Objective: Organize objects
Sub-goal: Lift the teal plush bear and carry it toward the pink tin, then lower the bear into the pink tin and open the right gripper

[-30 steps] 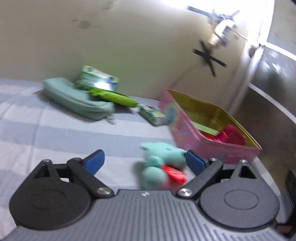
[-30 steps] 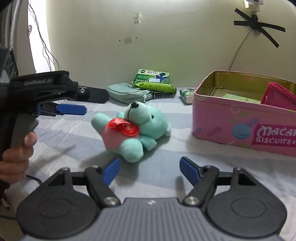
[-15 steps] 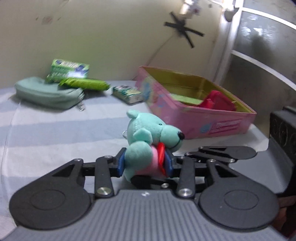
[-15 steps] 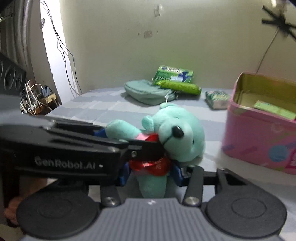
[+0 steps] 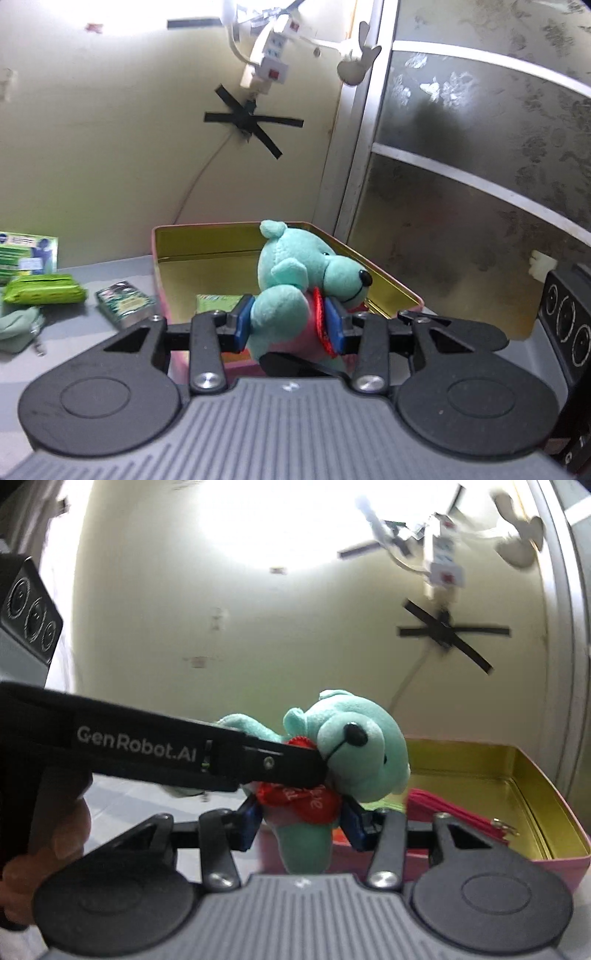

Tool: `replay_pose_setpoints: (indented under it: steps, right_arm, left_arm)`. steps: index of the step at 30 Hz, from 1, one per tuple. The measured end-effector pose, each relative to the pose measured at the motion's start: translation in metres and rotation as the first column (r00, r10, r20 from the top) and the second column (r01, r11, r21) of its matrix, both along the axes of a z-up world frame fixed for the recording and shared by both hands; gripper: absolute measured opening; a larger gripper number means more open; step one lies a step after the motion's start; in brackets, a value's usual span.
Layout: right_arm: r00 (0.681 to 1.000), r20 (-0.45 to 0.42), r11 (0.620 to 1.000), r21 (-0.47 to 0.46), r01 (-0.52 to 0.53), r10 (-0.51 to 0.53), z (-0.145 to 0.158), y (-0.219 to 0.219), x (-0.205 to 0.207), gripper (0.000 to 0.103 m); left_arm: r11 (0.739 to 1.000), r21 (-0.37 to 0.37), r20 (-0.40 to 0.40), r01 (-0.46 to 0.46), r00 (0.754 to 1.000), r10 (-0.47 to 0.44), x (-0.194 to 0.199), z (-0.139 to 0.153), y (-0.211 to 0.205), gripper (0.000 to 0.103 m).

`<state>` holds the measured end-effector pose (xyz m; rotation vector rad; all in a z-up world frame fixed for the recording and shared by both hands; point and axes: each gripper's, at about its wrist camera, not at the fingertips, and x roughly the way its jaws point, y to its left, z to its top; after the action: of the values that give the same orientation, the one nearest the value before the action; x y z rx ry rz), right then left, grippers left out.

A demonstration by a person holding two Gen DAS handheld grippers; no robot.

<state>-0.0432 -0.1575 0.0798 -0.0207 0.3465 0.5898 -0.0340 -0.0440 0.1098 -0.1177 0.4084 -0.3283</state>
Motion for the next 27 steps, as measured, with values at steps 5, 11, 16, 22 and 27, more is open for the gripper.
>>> replay_pose_setpoints:
  steps: [5, 11, 16, 22, 27]
  right_arm:
    - [0.996, -0.076, 0.999, -0.008, 0.053, -0.053, -0.016, -0.012, 0.054, 0.058]
    - [0.948, -0.140, 0.958, -0.042, 0.282, -0.285, -0.026, -0.030, 0.108, 0.064]
    - [0.951, -0.133, 0.960, 0.007, 0.281, -0.277, -0.022, -0.041, 0.093, 0.066]
    - [0.968, -0.119, 0.974, 0.019, 0.225, -0.221, -0.010, -0.022, 0.066, 0.066]
    - [0.982, -0.089, 0.986, -0.016, 0.166, -0.167, 0.006, 0.012, 0.060, 0.069]
  left_arm:
    - [0.997, 0.055, -0.035, -0.054, 0.998, 0.056, 0.041, -0.011, -0.014, 0.058]
    - [0.946, 0.211, -0.006, -0.244, 0.968, 0.251, 0.062, -0.014, -0.025, 0.077]
    - [0.934, 0.220, 0.061, -0.281, 0.960, 0.274, 0.041, -0.006, -0.015, 0.083]
    - [0.923, 0.211, 0.095, -0.322, 0.946, 0.309, 0.019, 0.002, 0.005, 0.084]
    - [0.894, 0.214, 0.101, -0.394, 0.919, 0.381, -0.004, 0.001, 0.043, 0.084]
